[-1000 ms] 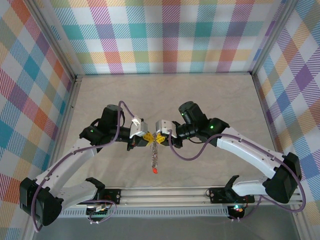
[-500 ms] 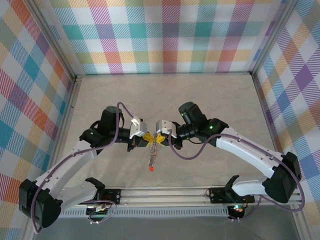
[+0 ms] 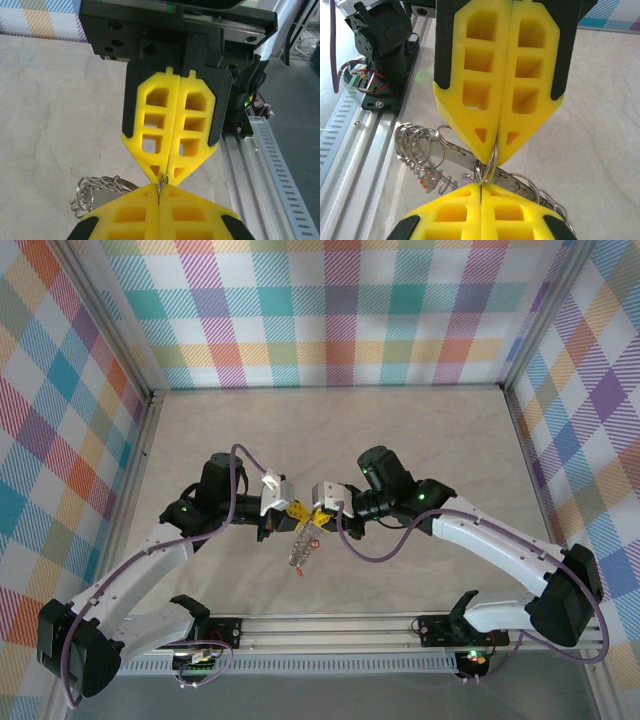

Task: Put the keys on the keyring

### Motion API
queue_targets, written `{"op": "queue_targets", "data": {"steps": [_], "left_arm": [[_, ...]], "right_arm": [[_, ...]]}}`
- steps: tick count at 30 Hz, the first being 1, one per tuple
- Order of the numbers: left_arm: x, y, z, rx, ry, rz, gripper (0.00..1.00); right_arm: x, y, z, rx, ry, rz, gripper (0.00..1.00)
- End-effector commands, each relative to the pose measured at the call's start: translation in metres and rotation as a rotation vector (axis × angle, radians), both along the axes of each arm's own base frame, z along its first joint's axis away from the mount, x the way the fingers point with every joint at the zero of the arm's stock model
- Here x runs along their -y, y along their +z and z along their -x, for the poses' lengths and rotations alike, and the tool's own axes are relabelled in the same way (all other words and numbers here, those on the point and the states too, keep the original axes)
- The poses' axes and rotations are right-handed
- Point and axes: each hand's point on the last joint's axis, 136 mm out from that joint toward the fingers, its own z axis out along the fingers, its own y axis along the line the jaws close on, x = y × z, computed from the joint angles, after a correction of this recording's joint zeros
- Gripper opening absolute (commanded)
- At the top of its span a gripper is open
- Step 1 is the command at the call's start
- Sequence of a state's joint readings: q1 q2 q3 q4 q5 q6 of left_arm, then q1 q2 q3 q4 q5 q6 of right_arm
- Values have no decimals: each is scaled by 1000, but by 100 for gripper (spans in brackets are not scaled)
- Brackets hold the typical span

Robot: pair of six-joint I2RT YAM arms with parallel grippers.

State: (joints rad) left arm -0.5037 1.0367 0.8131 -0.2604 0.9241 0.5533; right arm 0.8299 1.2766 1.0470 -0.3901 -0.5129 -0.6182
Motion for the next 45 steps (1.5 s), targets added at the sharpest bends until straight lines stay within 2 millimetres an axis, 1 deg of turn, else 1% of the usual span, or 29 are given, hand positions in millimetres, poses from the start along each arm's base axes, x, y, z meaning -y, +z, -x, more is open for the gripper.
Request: {"op": "queue_targets", "data": {"steps": [1,4,8,9,13,19,23,26,35,42,45], "left_arm": [[7,28,-5,111,-8,88,0],[7,27,-6,102,-7,84,0],[8,27,-5,98,-13,97,0],[8,27,-5,94,-11,96,0],[8,30,-6,93,0,108,0],[7,28,-8,78,24,104,0],[6,28,-8,84,36,115,0],[7,29,-9,80,40,118,0],[10,29,-12,62,34,138,0],[11,28,-12,61,26,137,0],[11,27,-11,70,19,135,0]], "right_arm": [[6,-14,16,-46,50,42,0],[5,-13,16,-46,54,30,0],[0,-6,16,-49,57,-9,0],[-1,-3,15,-49,55,-24,3],[-8,6,11,-37,50,-73,10],[-10,8,11,-39,49,-97,16],[-9,8,12,-50,43,-111,18],[-9,11,8,-56,19,-147,19],[-11,21,-1,-92,-10,-237,19],[-6,24,-4,-103,-14,-253,19],[-1,25,-7,-87,-26,-247,20]]}}
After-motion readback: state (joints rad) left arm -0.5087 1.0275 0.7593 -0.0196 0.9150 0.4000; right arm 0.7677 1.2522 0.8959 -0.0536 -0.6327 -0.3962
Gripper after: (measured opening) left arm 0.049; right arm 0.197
